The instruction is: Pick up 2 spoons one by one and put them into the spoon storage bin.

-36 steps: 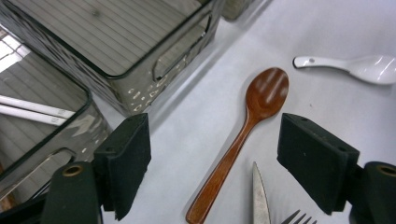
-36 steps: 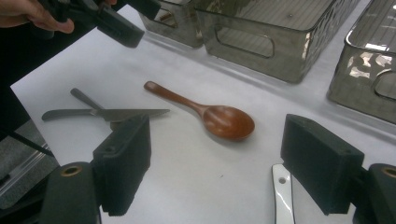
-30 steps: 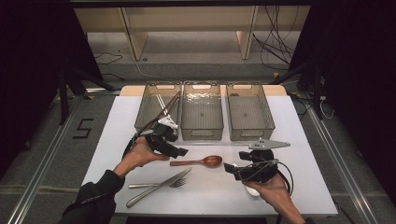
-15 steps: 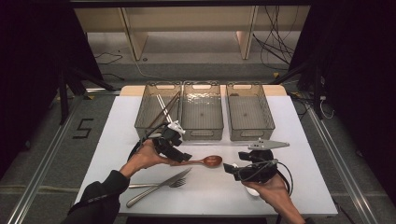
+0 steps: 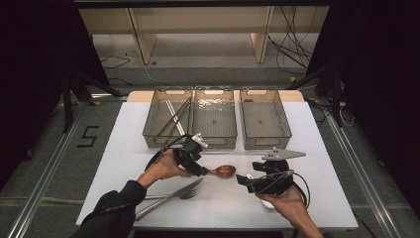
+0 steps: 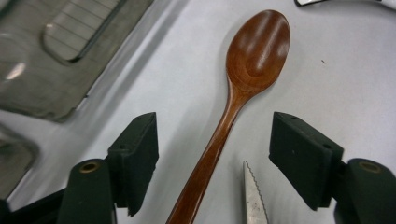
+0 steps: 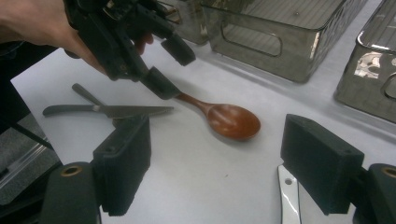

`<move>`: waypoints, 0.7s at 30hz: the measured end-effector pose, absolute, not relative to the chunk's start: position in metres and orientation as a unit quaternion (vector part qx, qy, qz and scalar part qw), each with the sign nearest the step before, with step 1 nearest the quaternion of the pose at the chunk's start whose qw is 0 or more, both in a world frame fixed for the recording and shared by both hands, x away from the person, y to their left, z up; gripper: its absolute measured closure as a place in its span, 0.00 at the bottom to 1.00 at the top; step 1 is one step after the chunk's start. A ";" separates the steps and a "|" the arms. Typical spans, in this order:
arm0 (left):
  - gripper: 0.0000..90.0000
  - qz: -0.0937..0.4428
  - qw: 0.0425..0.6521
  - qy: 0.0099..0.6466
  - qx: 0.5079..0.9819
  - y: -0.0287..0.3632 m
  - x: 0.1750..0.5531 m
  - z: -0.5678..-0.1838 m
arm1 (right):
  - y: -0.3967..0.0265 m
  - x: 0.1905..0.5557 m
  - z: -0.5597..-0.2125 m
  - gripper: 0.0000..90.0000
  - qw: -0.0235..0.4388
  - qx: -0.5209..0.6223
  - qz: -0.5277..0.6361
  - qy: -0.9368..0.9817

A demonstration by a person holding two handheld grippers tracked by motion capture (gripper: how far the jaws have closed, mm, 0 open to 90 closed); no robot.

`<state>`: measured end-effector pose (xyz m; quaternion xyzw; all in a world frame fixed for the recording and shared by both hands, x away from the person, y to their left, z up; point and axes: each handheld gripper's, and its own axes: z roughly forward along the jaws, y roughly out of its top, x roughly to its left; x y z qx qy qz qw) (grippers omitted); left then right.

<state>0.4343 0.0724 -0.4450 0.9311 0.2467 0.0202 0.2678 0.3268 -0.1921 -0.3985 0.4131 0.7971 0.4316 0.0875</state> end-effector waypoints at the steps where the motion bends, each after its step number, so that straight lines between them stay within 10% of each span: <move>1: 0.39 0.019 0.263 0.246 0.933 0.071 0.435 -0.447 | -0.192 0.327 -0.399 0.28 0.088 0.412 0.431 0.798; 21: 0.74 0.030 0.203 0.198 0.959 0.052 0.437 -0.465 | -0.192 0.327 -0.400 0.29 0.086 0.414 0.429 0.798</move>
